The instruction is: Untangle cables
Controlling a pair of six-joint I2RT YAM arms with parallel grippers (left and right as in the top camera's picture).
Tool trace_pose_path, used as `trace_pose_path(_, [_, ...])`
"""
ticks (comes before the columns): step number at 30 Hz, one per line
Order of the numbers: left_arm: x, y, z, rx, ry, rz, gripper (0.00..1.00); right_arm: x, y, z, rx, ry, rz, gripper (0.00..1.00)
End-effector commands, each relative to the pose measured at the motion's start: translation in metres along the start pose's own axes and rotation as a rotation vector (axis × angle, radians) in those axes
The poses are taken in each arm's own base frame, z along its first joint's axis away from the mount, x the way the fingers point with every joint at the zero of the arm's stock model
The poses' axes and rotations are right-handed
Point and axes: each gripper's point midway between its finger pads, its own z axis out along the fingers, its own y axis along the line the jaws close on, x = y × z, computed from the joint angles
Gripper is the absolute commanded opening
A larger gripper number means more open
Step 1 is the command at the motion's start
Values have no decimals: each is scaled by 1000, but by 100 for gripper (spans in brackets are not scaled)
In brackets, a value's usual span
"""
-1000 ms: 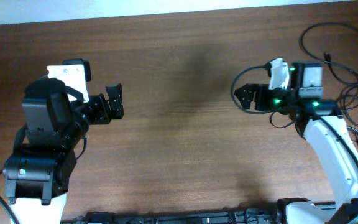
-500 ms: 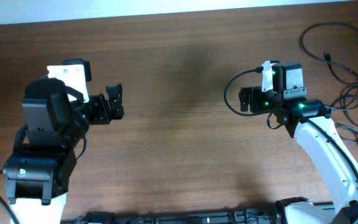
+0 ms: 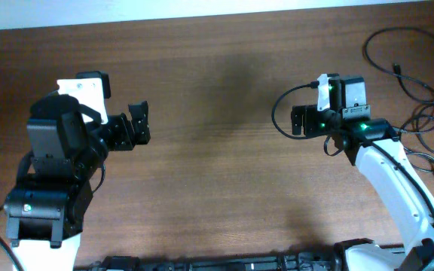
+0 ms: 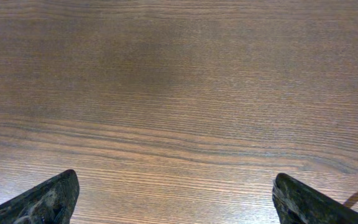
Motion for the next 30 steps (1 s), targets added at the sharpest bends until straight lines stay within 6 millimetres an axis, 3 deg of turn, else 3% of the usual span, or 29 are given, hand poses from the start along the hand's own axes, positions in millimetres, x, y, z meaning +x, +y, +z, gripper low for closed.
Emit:
trace_pose_path(1, [-2, 2, -1, -7, -5, -14, 99, -13, -4, -14, 35, -63, -8, 99])
trace_pose_path(9, [-2, 2, -1, -7, -5, -14, 99, -20, -3, -38, 26, -170, -8, 99])
trace_pose_path(14, [-2, 2, -1, -7, -5, -14, 99, -8, -3, -36, 8, -337, -8, 99])
trace_pose_path(18, [-2, 2, -1, -7, -5, -14, 99, -7, -2, -49, -13, -521, -2, 99])
trace_pose_path(30, [-2, 2, -1, -7, -5, -14, 99, -2, -2, -61, -17, -574, -3, 99])
